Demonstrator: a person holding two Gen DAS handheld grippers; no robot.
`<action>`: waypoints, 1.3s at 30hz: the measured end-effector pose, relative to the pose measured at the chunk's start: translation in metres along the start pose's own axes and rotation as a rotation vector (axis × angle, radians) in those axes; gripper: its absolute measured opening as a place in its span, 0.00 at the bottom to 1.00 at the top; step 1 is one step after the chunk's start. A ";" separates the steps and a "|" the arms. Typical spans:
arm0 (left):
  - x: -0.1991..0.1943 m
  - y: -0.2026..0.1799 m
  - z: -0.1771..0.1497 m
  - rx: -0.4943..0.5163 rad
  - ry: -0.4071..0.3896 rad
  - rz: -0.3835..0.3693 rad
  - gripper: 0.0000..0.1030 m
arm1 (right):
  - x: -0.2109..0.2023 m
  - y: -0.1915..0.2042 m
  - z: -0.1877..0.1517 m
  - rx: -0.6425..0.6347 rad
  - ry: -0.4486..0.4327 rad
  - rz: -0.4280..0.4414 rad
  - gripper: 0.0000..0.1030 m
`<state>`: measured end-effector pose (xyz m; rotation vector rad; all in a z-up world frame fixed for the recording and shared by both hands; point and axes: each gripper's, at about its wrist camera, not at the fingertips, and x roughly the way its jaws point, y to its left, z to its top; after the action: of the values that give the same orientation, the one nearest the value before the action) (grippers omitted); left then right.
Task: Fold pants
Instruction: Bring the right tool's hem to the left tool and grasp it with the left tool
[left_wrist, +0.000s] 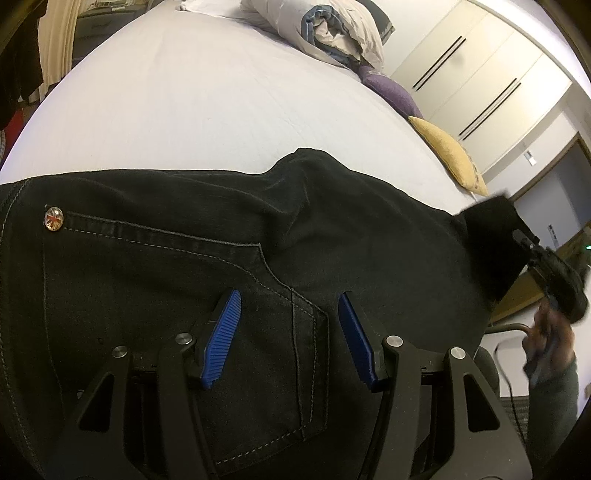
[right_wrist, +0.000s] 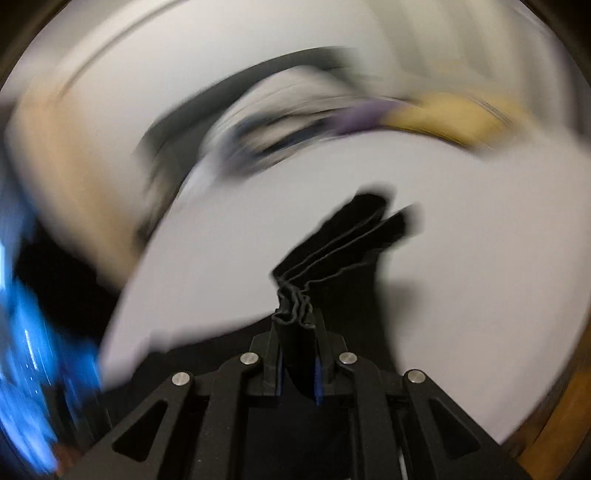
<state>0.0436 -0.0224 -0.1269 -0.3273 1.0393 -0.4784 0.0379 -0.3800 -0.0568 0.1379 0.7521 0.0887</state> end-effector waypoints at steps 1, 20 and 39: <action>0.000 0.000 0.000 -0.002 -0.001 -0.002 0.52 | 0.016 0.037 -0.014 -0.132 0.056 -0.008 0.13; 0.038 -0.052 0.045 -0.297 0.196 -0.400 0.96 | 0.019 0.150 -0.070 -0.523 -0.007 -0.186 0.13; 0.064 -0.052 0.074 -0.191 0.321 -0.356 0.11 | -0.010 0.196 -0.089 -0.664 -0.035 -0.141 0.13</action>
<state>0.1243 -0.0978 -0.1148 -0.6256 1.3509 -0.7710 -0.0361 -0.1798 -0.0835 -0.5433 0.6622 0.1957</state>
